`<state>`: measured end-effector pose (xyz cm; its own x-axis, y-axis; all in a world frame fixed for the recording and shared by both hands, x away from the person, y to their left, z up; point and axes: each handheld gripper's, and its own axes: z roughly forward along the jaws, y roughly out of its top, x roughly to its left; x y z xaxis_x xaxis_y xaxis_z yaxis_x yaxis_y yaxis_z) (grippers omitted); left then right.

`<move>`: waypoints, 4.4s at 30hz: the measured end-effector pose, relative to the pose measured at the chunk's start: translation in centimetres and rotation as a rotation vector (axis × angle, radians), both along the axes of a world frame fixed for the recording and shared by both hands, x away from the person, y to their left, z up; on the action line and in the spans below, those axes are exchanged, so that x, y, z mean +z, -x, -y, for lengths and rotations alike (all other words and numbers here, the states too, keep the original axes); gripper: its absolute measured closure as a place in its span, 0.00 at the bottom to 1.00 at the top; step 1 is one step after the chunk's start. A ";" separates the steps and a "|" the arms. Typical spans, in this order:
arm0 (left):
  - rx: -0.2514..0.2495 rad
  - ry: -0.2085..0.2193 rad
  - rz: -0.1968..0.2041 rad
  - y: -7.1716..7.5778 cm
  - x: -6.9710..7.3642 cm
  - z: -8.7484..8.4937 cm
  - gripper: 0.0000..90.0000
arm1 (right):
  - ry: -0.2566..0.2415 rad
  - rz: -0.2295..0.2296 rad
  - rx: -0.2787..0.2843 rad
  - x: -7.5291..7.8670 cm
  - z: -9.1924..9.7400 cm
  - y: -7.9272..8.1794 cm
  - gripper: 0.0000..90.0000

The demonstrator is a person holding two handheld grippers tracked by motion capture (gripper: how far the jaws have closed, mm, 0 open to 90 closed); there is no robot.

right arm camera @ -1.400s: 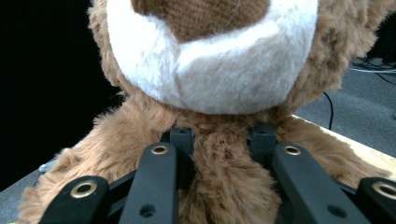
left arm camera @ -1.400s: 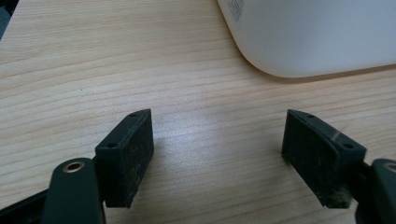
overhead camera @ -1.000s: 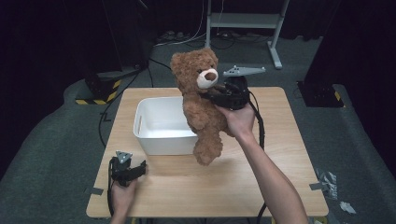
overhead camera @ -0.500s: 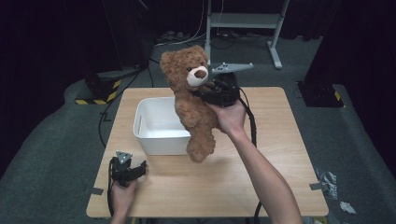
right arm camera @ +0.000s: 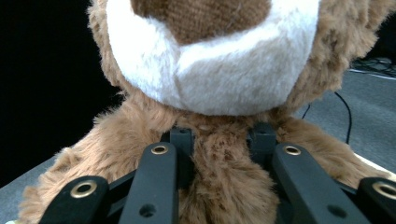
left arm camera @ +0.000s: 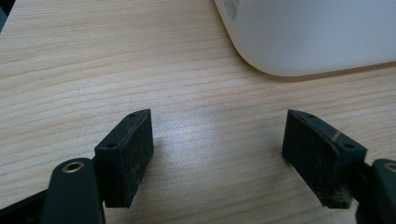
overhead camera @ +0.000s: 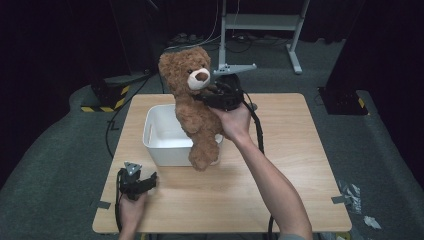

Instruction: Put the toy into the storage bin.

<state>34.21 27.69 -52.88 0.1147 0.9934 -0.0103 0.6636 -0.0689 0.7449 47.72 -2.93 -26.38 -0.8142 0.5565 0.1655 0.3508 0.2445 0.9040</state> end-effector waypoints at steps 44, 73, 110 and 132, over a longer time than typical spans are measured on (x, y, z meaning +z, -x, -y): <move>-0.002 -0.003 0.002 -0.1 0.0 0.0 0.27 | -0.006 -0.025 -0.058 -2.1 -3.9 -3.5 0.78; -0.006 -0.004 0.003 0.0 0.0 0.0 0.27 | 0.027 -0.068 -0.079 -4.2 -5.9 -4.8 0.78; -0.007 -0.006 0.001 0.0 0.0 0.0 0.27 | 0.061 -0.142 -0.087 -7.3 -6.7 -5.7 0.76; -0.008 -0.006 0.002 0.0 0.0 -0.1 0.27 | 0.118 -0.164 -0.090 -8.3 -7.1 -5.8 0.75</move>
<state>34.23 27.74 -52.87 0.1227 0.9924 -0.0039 0.6616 -0.0788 0.7457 53.48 4.19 -34.69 -0.7276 0.6493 0.2213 0.5165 0.3061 0.7997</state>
